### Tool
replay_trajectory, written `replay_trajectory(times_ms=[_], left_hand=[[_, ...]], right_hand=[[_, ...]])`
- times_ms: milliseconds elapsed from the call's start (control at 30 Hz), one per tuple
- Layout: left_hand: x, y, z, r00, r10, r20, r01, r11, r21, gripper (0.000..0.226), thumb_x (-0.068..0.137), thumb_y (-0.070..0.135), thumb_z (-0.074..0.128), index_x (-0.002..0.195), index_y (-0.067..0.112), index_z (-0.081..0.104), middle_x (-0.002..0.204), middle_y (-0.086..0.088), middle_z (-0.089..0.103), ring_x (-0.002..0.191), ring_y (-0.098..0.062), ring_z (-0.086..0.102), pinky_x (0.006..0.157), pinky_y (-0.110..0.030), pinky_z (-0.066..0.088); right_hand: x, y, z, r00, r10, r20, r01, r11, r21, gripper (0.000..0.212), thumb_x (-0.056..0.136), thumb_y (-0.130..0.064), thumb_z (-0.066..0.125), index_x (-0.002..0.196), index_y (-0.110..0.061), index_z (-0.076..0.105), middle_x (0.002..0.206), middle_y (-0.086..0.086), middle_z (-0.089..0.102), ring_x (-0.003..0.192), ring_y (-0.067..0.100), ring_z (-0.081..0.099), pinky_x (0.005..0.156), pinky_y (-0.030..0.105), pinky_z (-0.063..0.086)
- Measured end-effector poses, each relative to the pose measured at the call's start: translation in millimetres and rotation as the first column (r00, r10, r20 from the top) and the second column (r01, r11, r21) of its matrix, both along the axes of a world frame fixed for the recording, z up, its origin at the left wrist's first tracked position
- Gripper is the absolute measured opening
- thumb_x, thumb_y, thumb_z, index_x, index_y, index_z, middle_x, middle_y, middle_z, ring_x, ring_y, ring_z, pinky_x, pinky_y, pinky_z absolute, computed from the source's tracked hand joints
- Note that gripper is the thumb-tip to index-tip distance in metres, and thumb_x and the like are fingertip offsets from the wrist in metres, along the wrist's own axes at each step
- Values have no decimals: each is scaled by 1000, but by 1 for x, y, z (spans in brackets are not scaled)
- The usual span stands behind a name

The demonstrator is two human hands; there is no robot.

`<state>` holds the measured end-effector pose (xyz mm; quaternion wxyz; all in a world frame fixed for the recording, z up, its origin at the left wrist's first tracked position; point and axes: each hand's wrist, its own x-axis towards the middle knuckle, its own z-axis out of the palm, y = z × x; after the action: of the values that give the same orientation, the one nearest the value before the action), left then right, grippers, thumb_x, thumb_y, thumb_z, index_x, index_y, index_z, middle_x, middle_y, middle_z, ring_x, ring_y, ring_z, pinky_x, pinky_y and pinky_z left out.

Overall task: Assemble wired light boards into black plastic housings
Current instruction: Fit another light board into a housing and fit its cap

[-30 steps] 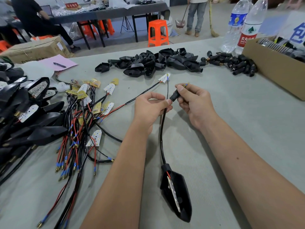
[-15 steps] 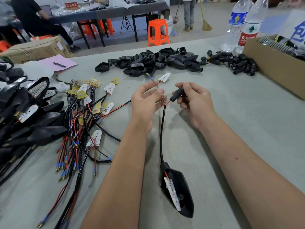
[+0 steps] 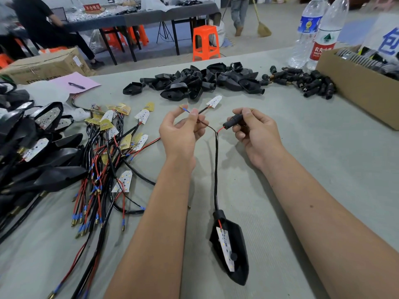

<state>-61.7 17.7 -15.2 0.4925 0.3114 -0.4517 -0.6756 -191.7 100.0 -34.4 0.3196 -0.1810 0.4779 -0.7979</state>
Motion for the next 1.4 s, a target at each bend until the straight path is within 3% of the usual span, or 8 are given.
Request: replay_trajectory(times_ms=[133, 233, 300, 433, 700, 1200, 1400], left_hand=[[2, -1, -1, 994, 29, 108, -25, 999, -45, 15, 96, 9, 69, 111, 11, 66, 80, 2, 73, 58, -16, 70, 44, -18, 35], [6, -5, 0, 981, 8, 194, 13, 994, -106, 11, 100, 17, 65, 105, 18, 74, 78, 8, 70, 56, -14, 68, 42, -18, 30], [7, -7, -1, 961, -53, 271, 97, 984, -151, 14, 101, 19, 63, 99, 23, 77, 75, 10, 69, 55, -11, 65, 44, -18, 31], [5, -1, -6, 882, -212, 421, 310, 934, -178, 12, 95, 10, 70, 89, 15, 79, 67, 4, 71, 50, -5, 53, 44, -13, 34], [-2, 7, -8, 862, -247, 442, 373, 900, -224, 5, 88, 0, 76, 83, 2, 75, 65, -5, 72, 48, -1, 59, 48, -11, 40], [-1, 0, -13, 831, -217, 512, 362, 910, -203, 13, 85, 6, 78, 74, 12, 76, 64, -7, 73, 48, -4, 58, 50, -13, 42], [-1, 2, -13, 847, -204, 491, 359, 901, -246, 7, 86, 2, 77, 79, 5, 77, 66, -5, 74, 52, -3, 60, 54, -15, 46]], right_hand=[[-1, 1, 0, 1000, 5, 26, -5, 1000, -22, 26, 109, -13, 50, 97, -2, 69, 80, 17, 72, 57, 15, 52, 48, 19, 40], [0, 2, 1, 1000, 10, 29, -9, 1000, -20, 26, 108, -13, 50, 96, -2, 70, 79, 17, 73, 57, 14, 53, 49, 19, 41], [-1, 2, 1, 1000, 5, 30, -4, 1000, -16, 26, 108, -15, 51, 96, -2, 70, 79, 16, 73, 57, 14, 53, 49, 18, 41], [-3, 3, 0, 998, -14, 55, 16, 999, -33, 27, 109, -16, 50, 97, -3, 70, 79, 15, 70, 58, 14, 51, 49, 18, 42], [-2, 1, -1, 999, -31, 21, 31, 999, -13, 28, 109, -16, 49, 94, -5, 70, 77, 15, 69, 57, 14, 50, 48, 19, 40], [3, -1, 0, 991, -22, -129, 28, 998, 47, 28, 109, -15, 49, 93, -7, 70, 77, 11, 70, 55, 12, 52, 50, 20, 42], [2, -2, -2, 987, -39, -156, 48, 997, 54, 28, 109, -15, 49, 92, -7, 70, 80, 15, 68, 56, 13, 51, 49, 21, 41]])
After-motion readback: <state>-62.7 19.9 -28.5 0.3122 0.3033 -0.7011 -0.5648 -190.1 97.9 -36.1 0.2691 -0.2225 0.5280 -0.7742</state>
